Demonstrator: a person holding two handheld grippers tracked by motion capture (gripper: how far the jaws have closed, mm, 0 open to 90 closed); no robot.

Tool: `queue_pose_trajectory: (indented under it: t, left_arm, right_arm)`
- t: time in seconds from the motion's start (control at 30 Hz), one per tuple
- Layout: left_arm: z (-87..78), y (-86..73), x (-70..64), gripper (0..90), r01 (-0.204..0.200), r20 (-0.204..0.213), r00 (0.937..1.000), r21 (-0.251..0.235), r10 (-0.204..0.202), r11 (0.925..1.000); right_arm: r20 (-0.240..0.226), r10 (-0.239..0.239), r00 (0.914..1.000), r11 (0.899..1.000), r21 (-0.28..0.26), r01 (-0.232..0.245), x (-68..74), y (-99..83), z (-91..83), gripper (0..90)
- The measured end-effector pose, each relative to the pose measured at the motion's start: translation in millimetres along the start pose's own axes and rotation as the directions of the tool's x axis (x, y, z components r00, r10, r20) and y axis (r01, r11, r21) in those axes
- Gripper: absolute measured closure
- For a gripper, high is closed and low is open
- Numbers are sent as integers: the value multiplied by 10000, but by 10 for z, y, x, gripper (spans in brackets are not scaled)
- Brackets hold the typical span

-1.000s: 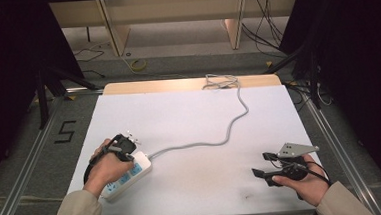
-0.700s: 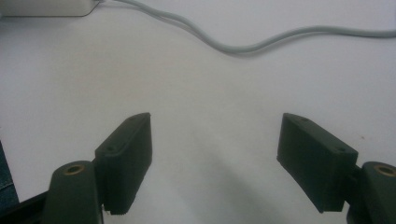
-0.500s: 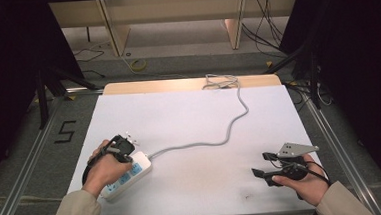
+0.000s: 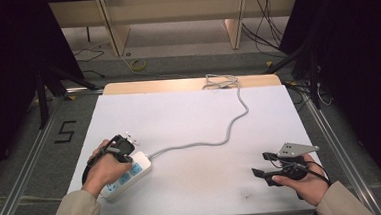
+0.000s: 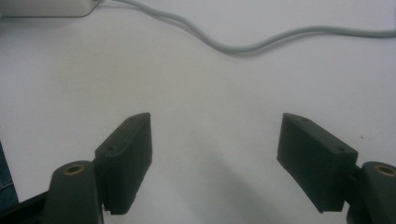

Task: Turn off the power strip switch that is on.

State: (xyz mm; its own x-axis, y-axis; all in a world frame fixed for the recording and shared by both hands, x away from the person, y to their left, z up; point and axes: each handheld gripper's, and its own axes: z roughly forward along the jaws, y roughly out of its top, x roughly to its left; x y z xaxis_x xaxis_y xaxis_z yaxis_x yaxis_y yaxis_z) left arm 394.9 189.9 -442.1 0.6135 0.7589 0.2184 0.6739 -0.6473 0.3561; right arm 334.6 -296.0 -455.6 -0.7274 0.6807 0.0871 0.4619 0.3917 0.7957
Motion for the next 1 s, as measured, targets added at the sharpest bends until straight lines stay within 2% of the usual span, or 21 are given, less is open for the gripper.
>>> queue_pose_trajectory:
  t: [0.17, 0.27, 0.33, 0.67, 1.0]
  left_arm:
    - [-3, -2, 5, 900, -33, 19, 10000, 12, 33, 10000]
    - [-40, 1, 21, 900, 42, 6, 10000, -148, -42, 9999]
    - [-39, -6, 28, 900, 227, 297, 9993, -311, -218, 9993]
    - [-47, 1, 27, 899, 309, 293, 9991, -452, -296, 9985]
    - [-109, 11, 46, 898, 475, 138, 9988, -1126, -462, 9925]
  right_arm:
    - [-4, 11, 10000, 10000, -2, -11, 0, 0, 0, 270]
    - [11, 11, 10000, 10000, -9, -11, 0, 0, 0, 271]
    - [12, 10, 10000, 10000, -9, -10, 0, 0, 0, 271]
    - [14, 13, 10000, 10000, -13, -13, -4, 0, -3, 271]
    - [4, 12, 10000, 10000, -13, -12, -5, -1, -4, 271]
